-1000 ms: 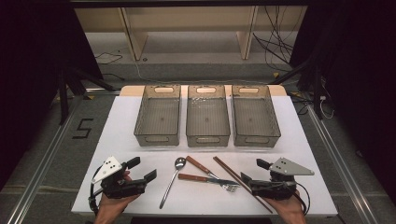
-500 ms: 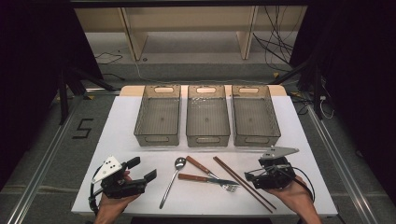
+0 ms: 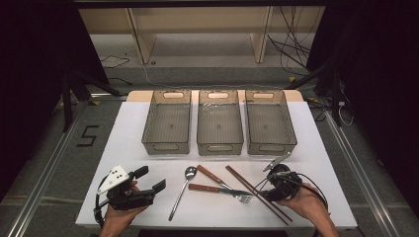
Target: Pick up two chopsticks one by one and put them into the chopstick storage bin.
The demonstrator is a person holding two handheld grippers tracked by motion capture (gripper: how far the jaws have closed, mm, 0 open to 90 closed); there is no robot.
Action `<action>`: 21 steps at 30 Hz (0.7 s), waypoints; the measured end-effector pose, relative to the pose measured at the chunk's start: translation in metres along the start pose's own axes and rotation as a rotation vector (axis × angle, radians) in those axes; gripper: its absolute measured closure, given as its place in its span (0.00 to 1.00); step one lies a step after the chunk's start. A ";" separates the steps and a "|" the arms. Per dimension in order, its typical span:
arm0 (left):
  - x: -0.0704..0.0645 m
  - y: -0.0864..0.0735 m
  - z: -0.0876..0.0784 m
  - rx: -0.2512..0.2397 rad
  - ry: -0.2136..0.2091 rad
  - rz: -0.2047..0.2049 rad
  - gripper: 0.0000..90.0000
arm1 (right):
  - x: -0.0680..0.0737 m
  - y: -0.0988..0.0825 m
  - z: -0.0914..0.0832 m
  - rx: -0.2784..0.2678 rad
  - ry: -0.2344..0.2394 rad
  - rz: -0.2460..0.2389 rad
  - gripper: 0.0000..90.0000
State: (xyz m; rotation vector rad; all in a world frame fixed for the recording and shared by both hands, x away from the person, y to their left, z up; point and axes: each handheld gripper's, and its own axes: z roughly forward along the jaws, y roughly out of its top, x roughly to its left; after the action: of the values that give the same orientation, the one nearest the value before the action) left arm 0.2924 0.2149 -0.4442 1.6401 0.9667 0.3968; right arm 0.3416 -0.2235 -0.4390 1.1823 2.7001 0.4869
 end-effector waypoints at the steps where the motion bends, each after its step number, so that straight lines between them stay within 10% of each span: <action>1: 0.000 0.000 0.000 0.000 0.000 0.001 0.17 | 0.000 0.000 0.001 0.010 0.001 0.000 0.53; 21: 0.000 0.000 0.000 0.003 -0.001 0.004 0.17 | 0.007 0.004 0.018 0.145 0.031 -0.016 0.81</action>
State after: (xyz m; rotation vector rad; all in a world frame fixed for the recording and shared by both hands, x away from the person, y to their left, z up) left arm 0.2926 0.2150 -0.4440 1.6451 0.9642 0.3969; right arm 0.3450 -0.2116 -0.4541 1.1965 2.8110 0.3142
